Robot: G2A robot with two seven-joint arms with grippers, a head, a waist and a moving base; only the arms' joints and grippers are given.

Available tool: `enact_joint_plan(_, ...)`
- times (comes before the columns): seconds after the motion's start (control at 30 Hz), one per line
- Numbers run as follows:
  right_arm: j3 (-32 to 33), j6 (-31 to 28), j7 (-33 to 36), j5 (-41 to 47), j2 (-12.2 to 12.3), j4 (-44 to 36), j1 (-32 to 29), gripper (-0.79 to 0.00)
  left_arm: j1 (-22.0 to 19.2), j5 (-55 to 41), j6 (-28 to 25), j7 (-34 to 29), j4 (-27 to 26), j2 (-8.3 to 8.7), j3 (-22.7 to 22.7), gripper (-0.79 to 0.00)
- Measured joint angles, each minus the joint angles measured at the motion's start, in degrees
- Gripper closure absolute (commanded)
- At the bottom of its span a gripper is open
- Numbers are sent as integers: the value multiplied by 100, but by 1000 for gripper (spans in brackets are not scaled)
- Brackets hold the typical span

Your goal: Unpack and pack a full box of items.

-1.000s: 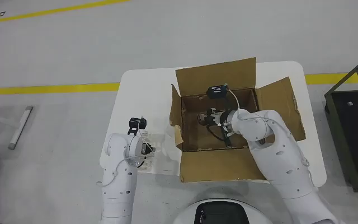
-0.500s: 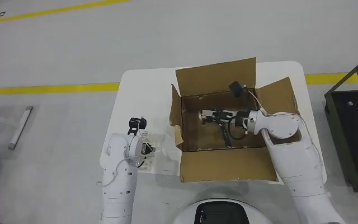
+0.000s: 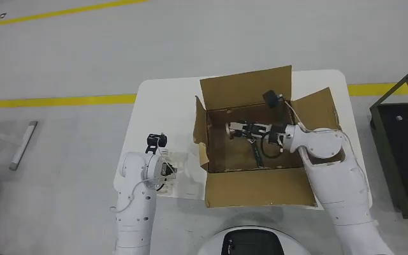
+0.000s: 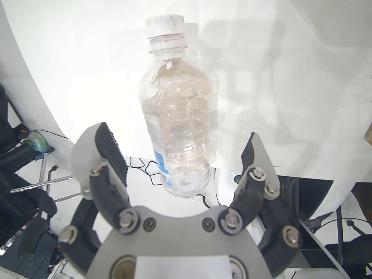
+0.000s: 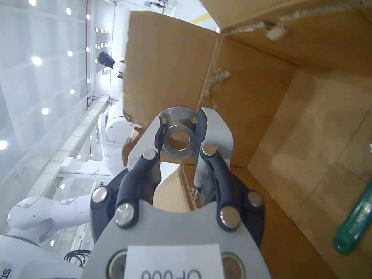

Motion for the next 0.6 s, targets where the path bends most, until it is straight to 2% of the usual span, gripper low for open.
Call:
enact_joint_plan(0.17,444,-208,-36,587,106,-562,-186,0,0,0,0,0,0,0,0,-785)
enact_joint_plan(0.33,1127,-198,-233,792,241,-1151,-466,0,0,0,0,0,0,0,0,-785)
enact_joint_plan(0.6,2423,62,-845,387,460,-2127,-1134,0,0,0,0,0,0,0,0,-785)
